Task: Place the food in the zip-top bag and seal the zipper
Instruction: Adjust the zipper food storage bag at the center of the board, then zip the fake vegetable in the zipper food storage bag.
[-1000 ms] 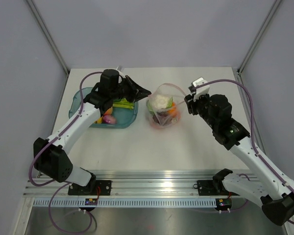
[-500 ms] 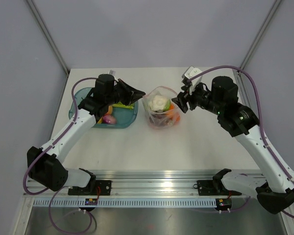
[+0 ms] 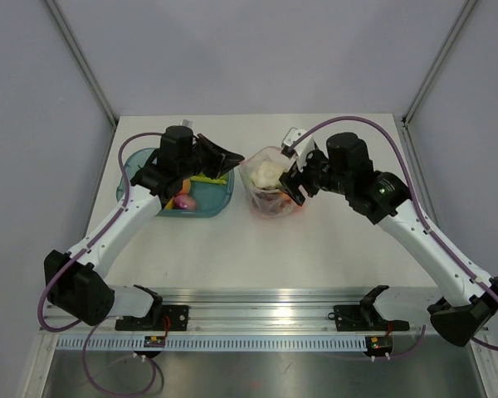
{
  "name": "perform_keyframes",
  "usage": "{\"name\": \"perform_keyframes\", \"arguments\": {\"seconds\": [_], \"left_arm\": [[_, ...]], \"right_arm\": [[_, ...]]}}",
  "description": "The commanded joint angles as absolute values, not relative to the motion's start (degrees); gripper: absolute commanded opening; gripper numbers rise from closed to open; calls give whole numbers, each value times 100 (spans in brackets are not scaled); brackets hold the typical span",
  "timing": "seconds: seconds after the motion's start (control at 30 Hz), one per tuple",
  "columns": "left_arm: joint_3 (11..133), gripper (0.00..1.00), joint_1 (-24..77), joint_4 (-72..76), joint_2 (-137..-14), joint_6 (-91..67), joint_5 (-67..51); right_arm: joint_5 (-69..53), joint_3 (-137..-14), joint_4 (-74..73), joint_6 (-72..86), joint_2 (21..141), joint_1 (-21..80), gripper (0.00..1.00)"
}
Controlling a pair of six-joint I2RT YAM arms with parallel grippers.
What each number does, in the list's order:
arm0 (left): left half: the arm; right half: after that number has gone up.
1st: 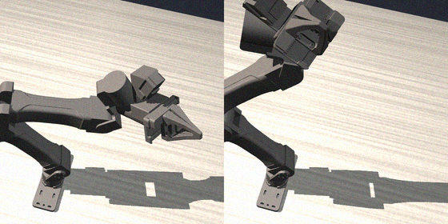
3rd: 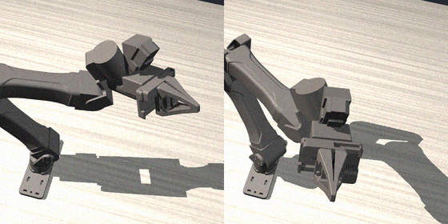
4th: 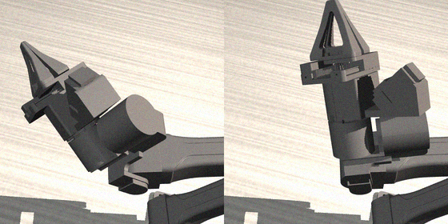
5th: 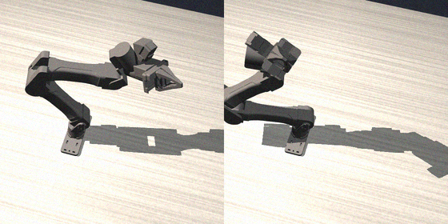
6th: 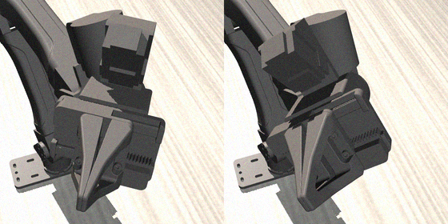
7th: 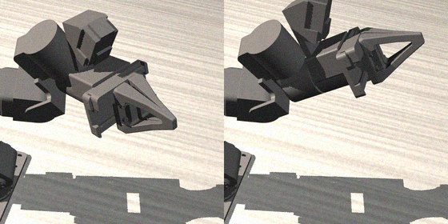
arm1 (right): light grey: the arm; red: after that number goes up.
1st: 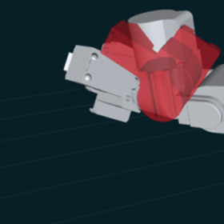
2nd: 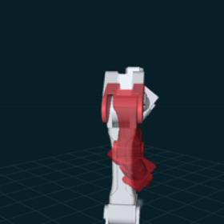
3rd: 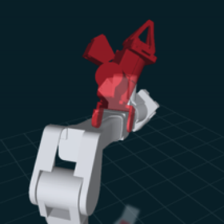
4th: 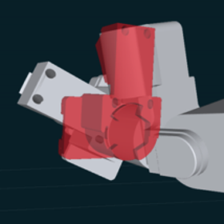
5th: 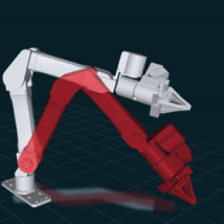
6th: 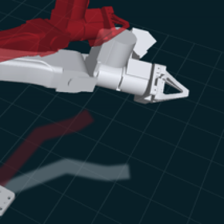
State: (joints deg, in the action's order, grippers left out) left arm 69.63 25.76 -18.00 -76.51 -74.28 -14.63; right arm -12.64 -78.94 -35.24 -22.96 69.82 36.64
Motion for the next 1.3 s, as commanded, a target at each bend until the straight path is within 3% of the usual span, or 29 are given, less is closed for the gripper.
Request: {"name": "perform_keyframes", "arguments": {"seconds": [0.0, 0.2, 0.6, 0.7, 0.73, 0.83, 0.9, 0.93, 1.0, 1.03, 1.1, 1.27], "left_arm": [[7286, 0, 2566, -1582, -7532, -7471, -1371], [7356, 0, 2566, -1573, -7594, -7436, -1354], [7400, 0, 2558, -1679, -7532, -7251, -1318], [7383, 0, 2558, -1644, -7541, -7225, -1353], [7383, 0, 2558, -1644, -7541, -7207, -1371], [7365, 0, 2558, -1626, -7541, -7049, -1441], [7435, 10, 2549, -1687, -7532, -6674, -1538], [7462, 30, 2531, -1757, -7541, -6462, -1590], [7681, 49, 2505, -1933, -7611, -5672, -1748], [7786, 65, 2427, -2247, -7664, -5356, -1793], [8023, 72, 2295, -2600, -7717, -4436, -1696], [7673, 71, 1785, -2206, -7419, -2605, -2092]], "right_arm": [[-1055, -7691, -3621, -2417, 6566, 3718, 80], [-1064, -7480, -4131, -2601, 6539, 3718, 80], [-475, -7304, -3402, -2566, 6706, 3691, 73], [-378, -7312, -3252, -2479, 6741, 3691, 48], [-378, -7321, -3226, -2461, 6759, 3691, 32], [-343, -7356, -3156, -2452, 6846, 3691, 5], [-290, -7339, -3085, -2513, 6882, 3691, 0], [-273, -7330, -2989, -2540, 6891, 3674, 0], [-281, -7286, -2883, -2619, 6882, 3656, 0], [-299, -7277, -2831, -2645, 6882, 3648, 0], [-334, -7295, -2769, -2698, 6882, 3630, 0], [-465, -7330, -2777, -2760, 6873, 3560, 0]]}}
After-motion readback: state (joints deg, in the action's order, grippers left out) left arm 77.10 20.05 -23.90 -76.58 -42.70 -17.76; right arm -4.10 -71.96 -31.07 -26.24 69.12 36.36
